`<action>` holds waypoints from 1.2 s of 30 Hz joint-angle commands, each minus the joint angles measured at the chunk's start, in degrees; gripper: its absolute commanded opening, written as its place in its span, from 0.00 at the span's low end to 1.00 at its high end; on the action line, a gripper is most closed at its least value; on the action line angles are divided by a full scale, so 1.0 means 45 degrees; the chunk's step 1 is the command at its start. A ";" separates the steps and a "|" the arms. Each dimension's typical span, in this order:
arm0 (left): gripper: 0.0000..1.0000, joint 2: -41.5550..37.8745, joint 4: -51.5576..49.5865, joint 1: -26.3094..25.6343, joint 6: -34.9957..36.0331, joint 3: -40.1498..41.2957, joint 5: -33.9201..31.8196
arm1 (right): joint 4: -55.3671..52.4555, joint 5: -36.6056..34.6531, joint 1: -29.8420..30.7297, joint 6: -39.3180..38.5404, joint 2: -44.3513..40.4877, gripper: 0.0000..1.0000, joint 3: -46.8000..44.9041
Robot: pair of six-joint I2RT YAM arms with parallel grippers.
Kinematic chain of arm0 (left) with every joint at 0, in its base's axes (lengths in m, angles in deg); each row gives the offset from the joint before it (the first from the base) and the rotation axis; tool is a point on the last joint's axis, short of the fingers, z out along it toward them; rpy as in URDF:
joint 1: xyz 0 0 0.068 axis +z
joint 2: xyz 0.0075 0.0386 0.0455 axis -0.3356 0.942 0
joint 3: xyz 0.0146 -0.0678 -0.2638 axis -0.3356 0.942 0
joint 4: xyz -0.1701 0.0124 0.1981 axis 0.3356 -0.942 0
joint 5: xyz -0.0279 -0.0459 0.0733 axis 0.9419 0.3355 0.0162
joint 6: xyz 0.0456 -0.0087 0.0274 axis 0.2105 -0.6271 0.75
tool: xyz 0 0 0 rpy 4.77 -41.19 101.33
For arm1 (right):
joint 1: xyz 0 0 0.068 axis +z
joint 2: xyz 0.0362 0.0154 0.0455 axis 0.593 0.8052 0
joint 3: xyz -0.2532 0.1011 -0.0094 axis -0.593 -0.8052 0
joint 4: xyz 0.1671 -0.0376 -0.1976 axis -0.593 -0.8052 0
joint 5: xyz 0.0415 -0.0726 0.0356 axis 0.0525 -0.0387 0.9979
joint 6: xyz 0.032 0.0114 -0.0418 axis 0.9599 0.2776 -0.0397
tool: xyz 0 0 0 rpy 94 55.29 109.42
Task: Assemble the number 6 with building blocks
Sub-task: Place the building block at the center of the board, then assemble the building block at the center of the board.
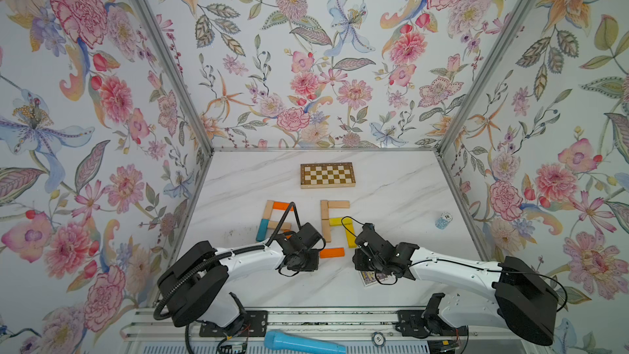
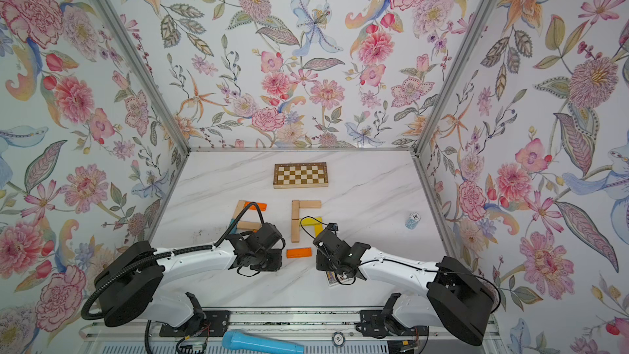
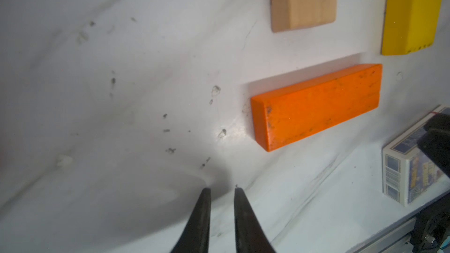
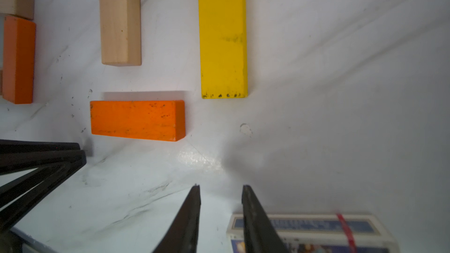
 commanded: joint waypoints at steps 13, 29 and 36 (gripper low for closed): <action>0.13 0.2273 0.0359 0.0123 0.0857 -0.1825 -0.0004 | 0.0598 0.0800 -0.0953 -0.0312 0.0356 0.23 0.0190; 0.11 0.1828 0.0831 0.0018 0.0957 -0.1653 0.0485 | 0.0691 0.0800 -0.1166 -0.0605 0.0680 0.20 0.0411; 0.12 0.1643 0.1410 -0.0943 0.0969 -0.1731 0.1069 | 0.0359 0.0696 -0.2383 -0.0685 -0.0874 0.18 0.0006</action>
